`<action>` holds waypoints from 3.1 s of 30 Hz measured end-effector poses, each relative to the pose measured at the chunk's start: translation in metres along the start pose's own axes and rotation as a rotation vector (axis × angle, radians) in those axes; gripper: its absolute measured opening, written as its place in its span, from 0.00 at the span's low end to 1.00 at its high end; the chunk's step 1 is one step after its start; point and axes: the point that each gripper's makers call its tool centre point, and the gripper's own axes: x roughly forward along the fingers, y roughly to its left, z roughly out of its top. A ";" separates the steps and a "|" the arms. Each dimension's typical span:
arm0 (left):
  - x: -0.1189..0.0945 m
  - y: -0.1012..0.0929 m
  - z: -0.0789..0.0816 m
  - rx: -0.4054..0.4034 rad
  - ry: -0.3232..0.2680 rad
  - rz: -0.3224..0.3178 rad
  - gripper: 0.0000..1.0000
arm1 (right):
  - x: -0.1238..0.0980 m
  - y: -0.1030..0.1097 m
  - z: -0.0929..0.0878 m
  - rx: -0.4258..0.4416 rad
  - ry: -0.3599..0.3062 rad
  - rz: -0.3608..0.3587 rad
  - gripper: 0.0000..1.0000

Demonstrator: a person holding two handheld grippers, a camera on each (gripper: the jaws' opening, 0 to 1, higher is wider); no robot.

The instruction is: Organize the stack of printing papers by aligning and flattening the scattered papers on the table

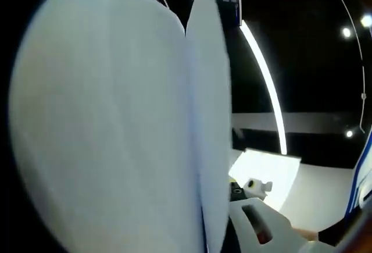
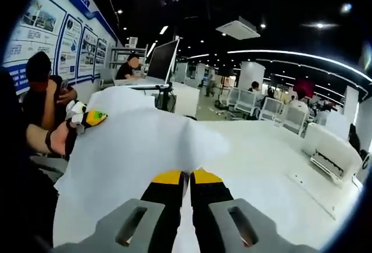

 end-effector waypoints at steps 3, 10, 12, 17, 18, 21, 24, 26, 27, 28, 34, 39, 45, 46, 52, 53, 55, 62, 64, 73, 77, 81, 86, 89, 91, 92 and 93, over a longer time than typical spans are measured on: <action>0.000 0.000 0.000 -0.004 0.000 -0.001 0.11 | 0.002 0.001 0.004 0.007 -0.024 0.011 0.01; 0.001 -0.003 -0.003 0.003 0.011 -0.010 0.13 | 0.008 0.000 0.019 0.015 -0.088 0.043 0.01; 0.001 -0.004 -0.003 0.008 0.015 -0.012 0.13 | 0.009 0.000 0.025 0.006 -0.103 0.049 0.02; 0.001 -0.005 -0.003 0.008 0.015 -0.015 0.13 | 0.016 0.003 0.034 -0.037 -0.112 0.056 0.02; 0.001 -0.005 -0.004 0.009 0.016 -0.015 0.13 | 0.017 0.004 0.034 -0.046 -0.108 0.058 0.02; 0.001 -0.006 -0.004 0.015 0.019 -0.017 0.14 | 0.023 0.007 0.036 -0.064 -0.105 0.062 0.02; 0.001 -0.006 -0.004 0.015 0.018 -0.017 0.14 | 0.027 0.011 0.040 -0.073 -0.113 0.066 0.02; 0.002 -0.006 -0.004 0.016 0.019 -0.017 0.14 | 0.030 0.014 0.042 -0.079 -0.118 0.072 0.02; 0.002 -0.007 -0.004 0.019 0.020 -0.018 0.14 | 0.031 0.016 0.043 -0.082 -0.119 0.076 0.02; 0.002 -0.007 -0.005 0.021 0.021 -0.019 0.14 | 0.033 0.019 0.044 -0.089 -0.124 0.082 0.02; 0.002 -0.007 -0.005 0.021 0.022 -0.019 0.15 | 0.039 0.028 0.048 -0.108 -0.132 0.096 0.02; 0.002 -0.007 -0.005 0.022 0.022 -0.021 0.15 | 0.044 0.033 0.053 -0.117 -0.130 0.115 0.02; 0.002 -0.007 -0.005 0.018 0.021 -0.023 0.15 | 0.050 0.041 0.053 -0.135 -0.121 0.138 0.02; 0.002 -0.007 -0.005 0.017 0.020 -0.023 0.15 | 0.051 0.043 0.052 -0.137 -0.120 0.144 0.02; 0.002 -0.008 -0.005 0.017 0.020 -0.026 0.16 | 0.053 0.048 0.043 -0.170 -0.083 0.162 0.02; 0.002 -0.008 -0.005 0.018 0.021 -0.027 0.16 | 0.054 0.048 0.041 -0.169 -0.078 0.166 0.02; 0.002 -0.008 -0.005 0.019 0.023 -0.027 0.17 | 0.055 0.049 0.040 -0.168 -0.072 0.170 0.02; 0.002 -0.009 -0.006 0.020 0.026 -0.032 0.17 | 0.056 0.048 0.042 -0.175 -0.079 0.161 0.02; 0.002 -0.009 -0.006 0.016 0.027 -0.033 0.17 | 0.054 0.048 0.042 -0.168 -0.074 0.177 0.01; 0.002 -0.010 -0.007 0.022 0.032 -0.036 0.17 | 0.038 0.030 0.036 -0.187 -0.052 0.185 0.00; 0.003 -0.010 -0.007 0.026 0.035 -0.035 0.17 | 0.031 0.036 0.035 -0.164 -0.052 0.222 0.00; 0.003 -0.009 -0.007 0.024 0.035 -0.035 0.17 | 0.030 0.039 0.032 -0.176 -0.040 0.238 0.00; 0.003 -0.009 -0.007 0.030 0.040 -0.034 0.17 | 0.035 0.045 0.031 -0.179 -0.038 0.246 0.00; 0.003 -0.009 -0.008 0.040 0.045 -0.034 0.17 | 0.039 0.049 0.032 -0.189 -0.037 0.249 0.00; 0.003 -0.010 -0.009 0.044 0.048 -0.035 0.17 | 0.043 0.053 0.032 -0.200 -0.033 0.253 0.00; 0.003 -0.010 -0.009 0.044 0.048 -0.036 0.17 | 0.043 0.053 0.032 -0.204 -0.032 0.252 0.00; 0.003 -0.010 -0.009 0.043 0.048 -0.037 0.17 | 0.044 0.054 0.033 -0.216 -0.033 0.244 0.00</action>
